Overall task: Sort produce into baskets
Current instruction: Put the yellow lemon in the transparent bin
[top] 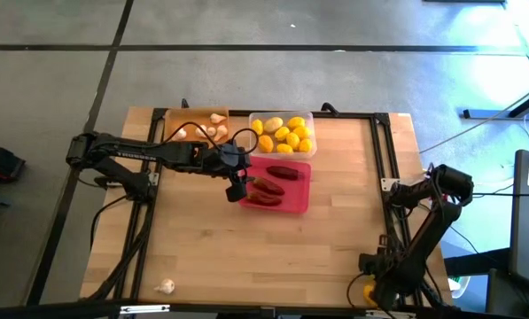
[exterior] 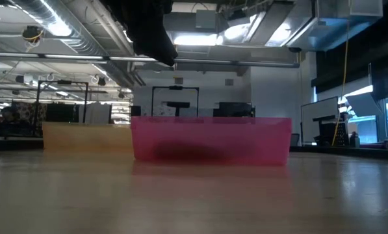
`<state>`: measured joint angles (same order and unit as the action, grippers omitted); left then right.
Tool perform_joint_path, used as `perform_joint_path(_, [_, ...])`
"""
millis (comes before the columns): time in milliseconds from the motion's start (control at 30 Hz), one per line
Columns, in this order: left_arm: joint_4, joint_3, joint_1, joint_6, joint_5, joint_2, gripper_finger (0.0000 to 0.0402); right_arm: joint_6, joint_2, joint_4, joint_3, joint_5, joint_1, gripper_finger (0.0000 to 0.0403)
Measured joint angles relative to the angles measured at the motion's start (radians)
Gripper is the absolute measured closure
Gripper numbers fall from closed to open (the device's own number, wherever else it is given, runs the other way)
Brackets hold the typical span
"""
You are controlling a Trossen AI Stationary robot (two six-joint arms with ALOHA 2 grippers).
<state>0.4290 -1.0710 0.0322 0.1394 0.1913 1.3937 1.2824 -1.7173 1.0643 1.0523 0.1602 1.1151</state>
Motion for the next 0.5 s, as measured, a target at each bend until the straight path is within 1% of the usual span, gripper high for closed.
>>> perform_joint_path(100, [0.0,0.0,0.0,0.0,0.0,0.0,0.0192,-0.006,0.013,0.01,-0.003,-0.036,-0.041,0.0233])
perform_joint_path(333, [0.0,0.0,0.0,0.009,0.0,0.0,0.0192,-0.047,0.102,0.069,-0.003,-0.178,-0.16,0.0234])
perform_joint_path(433, [0.0,0.0,0.0,0.01,0.001,0.0,0.0192,-0.083,0.152,0.098,-0.003,-0.269,-0.209,0.0231])
perform_joint_path(500, [-0.008,0.0,0.0,0.01,0.025,0.006,0.0192,-0.109,0.184,0.117,-0.003,-0.334,-0.241,0.0229])
